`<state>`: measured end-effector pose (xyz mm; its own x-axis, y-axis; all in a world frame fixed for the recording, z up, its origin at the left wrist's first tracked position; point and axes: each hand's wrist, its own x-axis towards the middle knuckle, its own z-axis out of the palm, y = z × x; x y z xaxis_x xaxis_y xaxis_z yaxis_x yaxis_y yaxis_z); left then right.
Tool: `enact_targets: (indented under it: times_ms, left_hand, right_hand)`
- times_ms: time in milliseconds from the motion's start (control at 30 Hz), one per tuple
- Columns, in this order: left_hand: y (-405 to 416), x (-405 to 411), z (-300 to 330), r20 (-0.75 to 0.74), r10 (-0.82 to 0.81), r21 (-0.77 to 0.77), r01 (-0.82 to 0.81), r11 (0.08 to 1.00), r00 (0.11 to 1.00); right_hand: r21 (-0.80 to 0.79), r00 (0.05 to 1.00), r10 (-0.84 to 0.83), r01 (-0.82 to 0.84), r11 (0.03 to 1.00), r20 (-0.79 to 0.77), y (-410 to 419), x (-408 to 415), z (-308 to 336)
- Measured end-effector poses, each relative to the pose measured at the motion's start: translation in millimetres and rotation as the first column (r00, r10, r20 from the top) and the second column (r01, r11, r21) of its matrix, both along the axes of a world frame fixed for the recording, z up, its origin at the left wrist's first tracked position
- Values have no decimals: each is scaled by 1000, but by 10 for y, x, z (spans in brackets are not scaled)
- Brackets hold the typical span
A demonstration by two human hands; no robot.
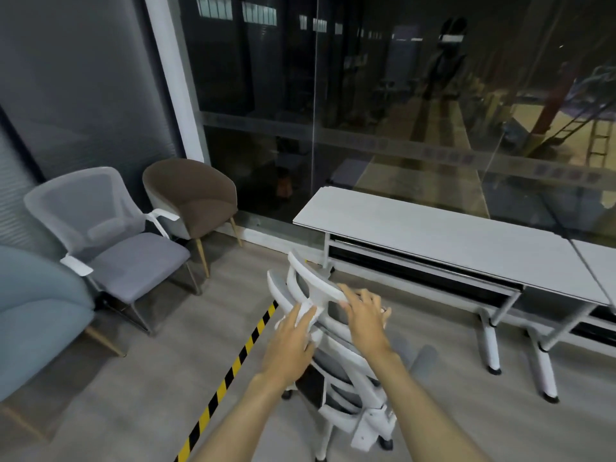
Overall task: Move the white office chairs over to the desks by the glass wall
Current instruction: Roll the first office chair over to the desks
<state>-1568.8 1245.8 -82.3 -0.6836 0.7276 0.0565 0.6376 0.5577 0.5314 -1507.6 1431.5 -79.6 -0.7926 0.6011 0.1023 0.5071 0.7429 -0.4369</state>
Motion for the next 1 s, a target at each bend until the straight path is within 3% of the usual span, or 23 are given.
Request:
enact_targets:
  times_ms: [233,600,767,1000]
  left_hand:
    - [221,-721,108,31,49,-47,-48,998,998]
    - [142,-1156,168,53,64,-93,-59,994,997]
    - [-43,-1123,327,-26,113,-127,-116,985,993]
    - [-826,-874,392,-180,190,-148,-217,965,965]
  right_hand:
    - [-21,1000,-5,5,1000,-13,489,-883,16]
    - [24,998,-9,7,1000,61,1032,-1418,113]
    - [-6,997,64,-64,998,52,692,-1257,157]
    - [120,974,226,-227,966,21,-205,-783,314]
